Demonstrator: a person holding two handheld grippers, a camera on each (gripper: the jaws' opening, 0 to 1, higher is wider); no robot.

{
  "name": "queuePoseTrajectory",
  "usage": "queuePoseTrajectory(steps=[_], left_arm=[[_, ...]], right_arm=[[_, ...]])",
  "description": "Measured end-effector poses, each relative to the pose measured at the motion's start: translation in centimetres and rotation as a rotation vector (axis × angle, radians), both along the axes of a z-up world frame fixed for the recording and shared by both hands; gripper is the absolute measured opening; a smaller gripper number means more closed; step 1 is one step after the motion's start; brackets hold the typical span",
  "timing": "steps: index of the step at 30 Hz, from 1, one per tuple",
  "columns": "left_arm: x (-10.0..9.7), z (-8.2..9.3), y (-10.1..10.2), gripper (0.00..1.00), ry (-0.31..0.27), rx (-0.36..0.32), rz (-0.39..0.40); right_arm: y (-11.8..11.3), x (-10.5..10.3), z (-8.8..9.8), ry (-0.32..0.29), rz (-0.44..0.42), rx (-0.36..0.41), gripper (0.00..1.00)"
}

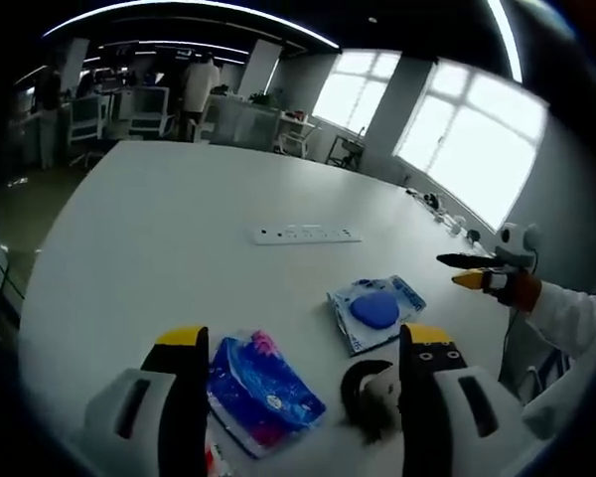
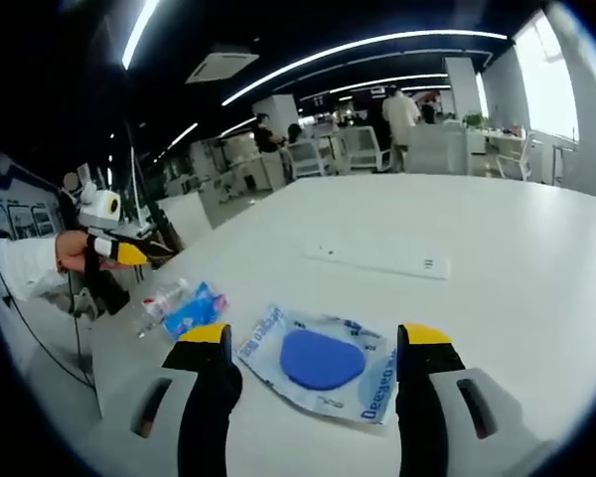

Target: Arrange the tabletop items into an orderly group along one side of the table until the central work area is clear of visible clutter.

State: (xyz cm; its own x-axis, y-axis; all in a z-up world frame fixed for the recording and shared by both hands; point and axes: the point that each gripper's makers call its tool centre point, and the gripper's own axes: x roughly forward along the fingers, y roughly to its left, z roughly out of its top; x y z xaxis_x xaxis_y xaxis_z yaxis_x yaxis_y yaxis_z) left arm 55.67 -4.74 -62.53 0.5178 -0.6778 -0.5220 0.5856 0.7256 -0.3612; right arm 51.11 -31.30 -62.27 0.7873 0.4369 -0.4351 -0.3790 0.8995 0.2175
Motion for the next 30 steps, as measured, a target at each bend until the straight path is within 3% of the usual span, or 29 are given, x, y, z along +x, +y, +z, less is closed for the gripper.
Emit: queuePoseTrajectory(steps=[15,30], left_arm=[[-1.6,0.5,4.5,0.81,-0.008,-0.001,0.074],[-3.3,0.2,7.6,0.81,-0.001,-0.003,0.142]], right_arm=[[4.8,1.6,1.1,-0.016,0.141,-0.025,0.67],[10.3,2.7,0.5,-0.009,0.302,-0.06,0.66]])
